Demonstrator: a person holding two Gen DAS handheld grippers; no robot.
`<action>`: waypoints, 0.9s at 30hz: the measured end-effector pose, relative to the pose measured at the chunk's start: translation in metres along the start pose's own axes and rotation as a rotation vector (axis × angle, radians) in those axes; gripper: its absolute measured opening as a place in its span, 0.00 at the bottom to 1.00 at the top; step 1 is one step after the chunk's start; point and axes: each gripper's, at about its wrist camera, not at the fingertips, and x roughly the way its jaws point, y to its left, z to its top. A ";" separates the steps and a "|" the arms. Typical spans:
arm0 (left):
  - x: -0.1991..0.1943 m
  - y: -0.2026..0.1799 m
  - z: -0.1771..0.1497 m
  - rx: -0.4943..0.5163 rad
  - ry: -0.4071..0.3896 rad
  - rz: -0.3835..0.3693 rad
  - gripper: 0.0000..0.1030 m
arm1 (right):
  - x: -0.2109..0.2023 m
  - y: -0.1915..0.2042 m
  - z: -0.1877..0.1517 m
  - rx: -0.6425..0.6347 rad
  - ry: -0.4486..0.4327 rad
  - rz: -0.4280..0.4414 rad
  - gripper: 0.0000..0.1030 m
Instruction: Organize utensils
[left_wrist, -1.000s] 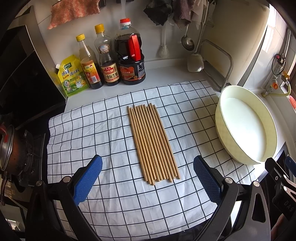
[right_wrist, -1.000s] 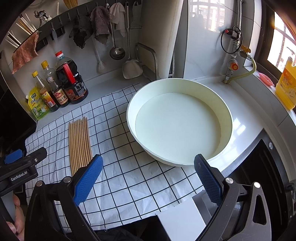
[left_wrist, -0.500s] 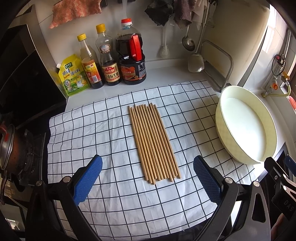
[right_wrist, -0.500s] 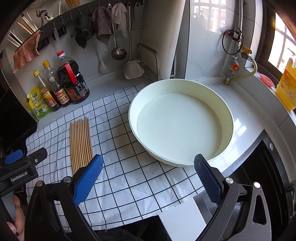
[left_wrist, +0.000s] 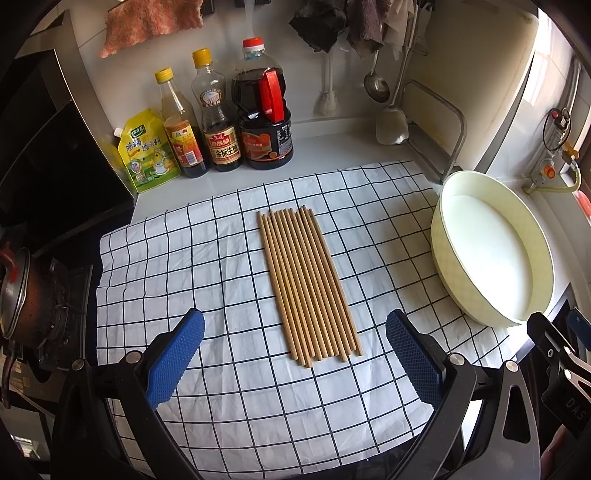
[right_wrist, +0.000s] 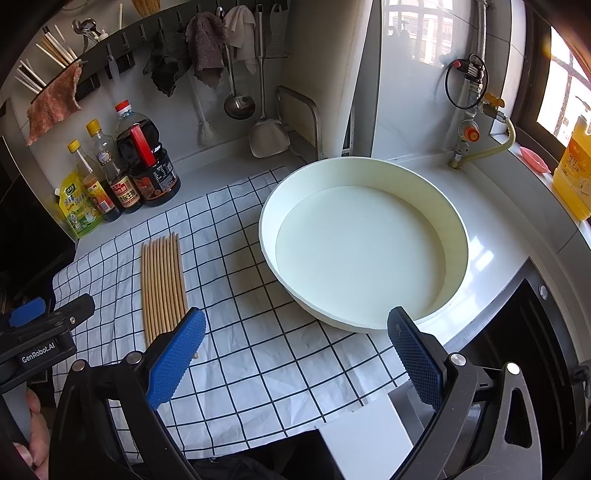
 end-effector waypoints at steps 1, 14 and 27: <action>0.000 -0.001 0.000 0.000 -0.001 0.001 0.94 | 0.000 0.000 0.000 0.001 0.000 -0.001 0.92; 0.000 -0.001 0.000 0.000 -0.001 0.001 0.94 | 0.000 0.002 0.001 -0.001 -0.002 0.002 0.92; 0.000 -0.001 -0.001 0.000 -0.002 0.002 0.94 | 0.002 0.002 0.000 0.000 -0.003 0.001 0.92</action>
